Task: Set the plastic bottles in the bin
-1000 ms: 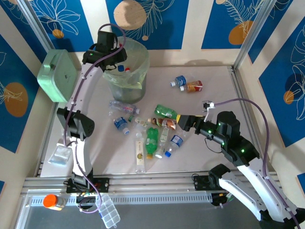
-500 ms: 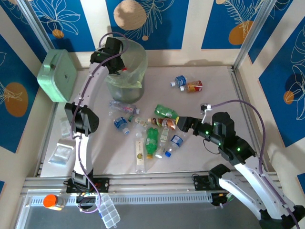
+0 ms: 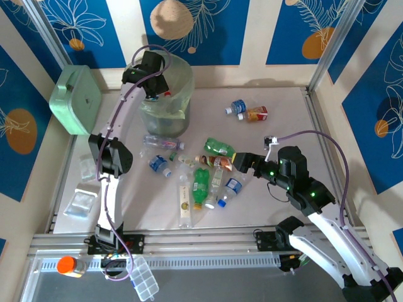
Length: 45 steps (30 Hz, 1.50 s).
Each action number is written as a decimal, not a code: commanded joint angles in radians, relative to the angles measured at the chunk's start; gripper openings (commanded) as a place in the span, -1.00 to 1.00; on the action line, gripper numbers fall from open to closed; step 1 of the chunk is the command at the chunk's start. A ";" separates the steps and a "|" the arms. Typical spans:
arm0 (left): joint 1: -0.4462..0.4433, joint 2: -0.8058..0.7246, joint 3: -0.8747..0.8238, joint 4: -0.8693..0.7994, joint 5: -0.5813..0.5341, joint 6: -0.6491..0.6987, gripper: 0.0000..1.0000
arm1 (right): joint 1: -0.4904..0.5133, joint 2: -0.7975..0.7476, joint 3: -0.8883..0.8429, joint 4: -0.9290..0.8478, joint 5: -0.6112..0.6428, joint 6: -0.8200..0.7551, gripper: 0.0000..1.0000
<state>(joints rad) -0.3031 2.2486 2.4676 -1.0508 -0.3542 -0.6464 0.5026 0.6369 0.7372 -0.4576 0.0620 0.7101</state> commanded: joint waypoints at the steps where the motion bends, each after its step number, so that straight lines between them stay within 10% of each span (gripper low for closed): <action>1: 0.001 -0.069 0.044 -0.037 -0.036 0.025 0.70 | 0.005 -0.014 0.022 0.006 0.018 -0.022 0.95; 13: -0.089 -0.306 -0.036 0.066 0.022 0.192 0.70 | 0.007 -0.001 0.113 -0.058 -0.019 -0.090 0.94; 29: -0.231 -1.047 -1.091 0.283 0.324 0.028 0.66 | 0.140 0.189 0.139 -0.344 0.189 0.053 0.69; 45: -0.535 -0.989 -1.461 0.215 0.347 -0.169 0.93 | 0.174 0.292 0.150 -0.411 0.343 0.218 0.66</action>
<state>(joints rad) -0.8143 1.2274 1.0382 -0.8158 -0.0177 -0.7780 0.6746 0.9451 0.8696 -0.8539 0.3569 0.8776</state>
